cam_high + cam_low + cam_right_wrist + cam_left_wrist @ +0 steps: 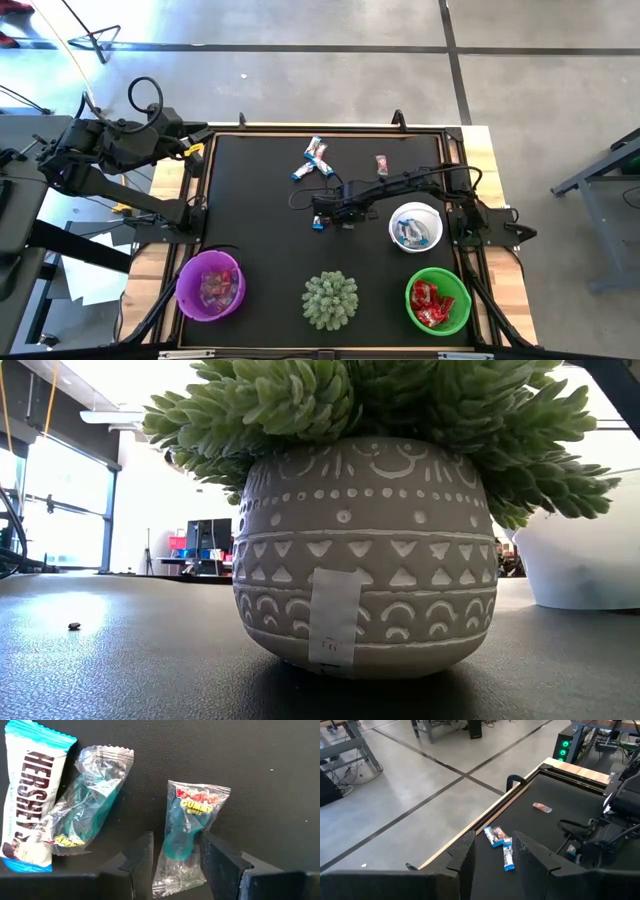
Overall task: Sort candy
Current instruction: Put the transparent candy wrapper into the purple bucket
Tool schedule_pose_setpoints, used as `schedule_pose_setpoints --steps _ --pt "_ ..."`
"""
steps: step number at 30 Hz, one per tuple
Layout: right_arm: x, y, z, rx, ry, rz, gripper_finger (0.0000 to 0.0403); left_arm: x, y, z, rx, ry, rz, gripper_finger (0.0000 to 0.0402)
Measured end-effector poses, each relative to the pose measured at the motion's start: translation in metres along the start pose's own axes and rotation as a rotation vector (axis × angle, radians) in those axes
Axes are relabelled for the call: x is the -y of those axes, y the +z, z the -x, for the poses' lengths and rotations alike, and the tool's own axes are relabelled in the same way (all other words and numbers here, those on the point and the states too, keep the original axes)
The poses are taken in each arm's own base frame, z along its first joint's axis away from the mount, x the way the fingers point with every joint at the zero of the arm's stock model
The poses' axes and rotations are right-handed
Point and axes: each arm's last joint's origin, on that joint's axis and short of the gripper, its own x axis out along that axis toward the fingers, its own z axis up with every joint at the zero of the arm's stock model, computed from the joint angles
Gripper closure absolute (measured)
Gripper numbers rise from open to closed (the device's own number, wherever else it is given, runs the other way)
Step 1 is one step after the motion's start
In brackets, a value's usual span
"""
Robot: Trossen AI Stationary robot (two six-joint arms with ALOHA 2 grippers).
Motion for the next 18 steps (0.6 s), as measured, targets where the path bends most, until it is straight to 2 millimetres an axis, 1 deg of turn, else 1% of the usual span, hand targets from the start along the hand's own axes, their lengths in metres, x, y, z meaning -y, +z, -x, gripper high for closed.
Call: schedule_pose_setpoints --steps 7,10,13,18 --pt "0.0 0.0016 -0.0012 0.031 -0.007 0.006 0.0246 0.0 0.0 0.0 0.0 0.0 -0.016 0.0289" --pt "0.0002 0.003 -0.0013 0.019 -0.005 0.018 0.0256 0.0 0.0001 0.0 0.0 0.0 -0.016 0.0289" --pt "-0.0001 0.0028 -0.0014 0.025 -0.003 0.021 0.0284 0.0 0.0001 0.0 0.0 0.0 -0.016 0.0289" --pt "-0.0003 0.0028 -0.0007 0.017 0.003 0.022 0.0356 0.0 0.0001 0.0 0.0 0.0 -0.016 0.0289"
